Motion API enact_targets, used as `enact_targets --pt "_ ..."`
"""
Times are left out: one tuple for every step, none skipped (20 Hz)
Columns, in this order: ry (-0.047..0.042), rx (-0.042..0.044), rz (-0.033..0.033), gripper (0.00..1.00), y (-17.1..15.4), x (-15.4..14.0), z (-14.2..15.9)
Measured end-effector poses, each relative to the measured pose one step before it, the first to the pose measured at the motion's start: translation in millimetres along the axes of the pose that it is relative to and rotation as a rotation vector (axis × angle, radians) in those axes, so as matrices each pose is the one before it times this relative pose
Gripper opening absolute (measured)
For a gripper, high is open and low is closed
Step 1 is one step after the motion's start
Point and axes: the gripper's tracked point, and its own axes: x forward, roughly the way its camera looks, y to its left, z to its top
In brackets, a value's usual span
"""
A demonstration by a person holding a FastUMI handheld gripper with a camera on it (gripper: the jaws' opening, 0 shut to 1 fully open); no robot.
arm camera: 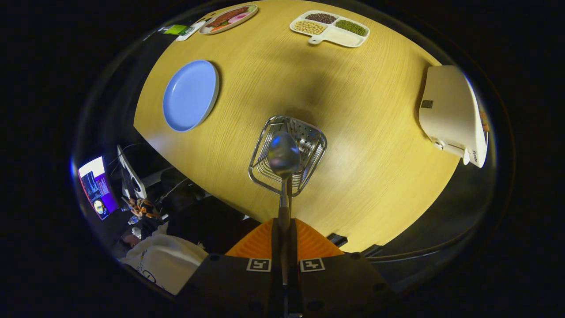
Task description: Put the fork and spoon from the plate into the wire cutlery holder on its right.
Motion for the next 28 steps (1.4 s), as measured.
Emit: enact_targets --pt "-0.00080 0.00566 0.00217 0.11 -0.91 0.54 2.71" --pt "-0.00203 0.00790 0.00697 0.11 0.24 0.62 3.46" --pt "-0.00416 0.00626 0.00220 0.13 -0.50 0.56 2.87" --pt "-0.00827 0.00328 0.00234 0.15 -1.09 -1.60 2.10" --pt "-0.01686 -0.00153 0.00093 0.27 -0.43 -0.50 4.51" --pt "-0.02249 0.00087 0.01033 0.38 2.82 -3.40 3.31" --pt "-0.02245 0.00476 0.01356 0.53 3.74 -4.45 2.82" --pt "-0.02994 0.00246 0.01300 0.63 3.89 -5.07 4.64" --pt "-0.03074 0.00334 0.02131 0.81 5.17 -5.28 1.99" --pt "-0.03157 0.00786 0.01662 0.91 5.42 -5.38 -1.86" --pt "-0.03333 0.00236 0.01006 1.00 4.08 -5.83 4.92" --pt "-0.03852 -0.00107 0.01051 0.99 3.48 -5.50 4.53" --pt "-0.04838 0.00112 0.00341 1.00 3.09 -8.15 3.80" --pt "-0.05191 0.00067 0.00476 1.00 3.97 -7.87 6.37" --pt "-0.09377 -0.00146 0.01873 1.00 6.34 -9.27 13.21" --pt "-0.08336 -0.00052 0.00728 1.00 4.72 -8.37 11.54" --pt "-0.07953 -0.00198 -0.00040 0.99 3.23 -9.16 11.07" --pt "-0.08619 0.00523 -0.00259 0.99 4.36 -9.40 13.64" --pt "-0.07735 0.00975 -0.00314 1.00 3.66 -8.75 12.45" --pt "-0.06867 0.01270 -0.00393 0.99 4.46 -10.31 9.70" --pt "-0.06631 0.00709 -0.00578 0.99 3.70 -9.84 8.98" --pt "-0.06076 -0.00073 -0.01203 0.99 1.86 -10.31 9.83" --pt "-0.05065 -0.01276 -0.01911 0.99 -0.08 -10.24 5.95" --pt "-0.04428 -0.01856 -0.02496 1.00 -1.63 -9.41 5.42" --pt "-0.04208 -0.01494 -0.02543 0.99 -1.02 -8.82 3.76" --pt "-0.03693 -0.01202 -0.01588 0.99 2.00 -8.47 4.70" --pt "-0.02915 -0.01335 -0.02315 0.99 1.37 -6.78 4.02" --pt "-0.02666 -0.01891 -0.02931 0.99 -0.04 -7.12 2.57"
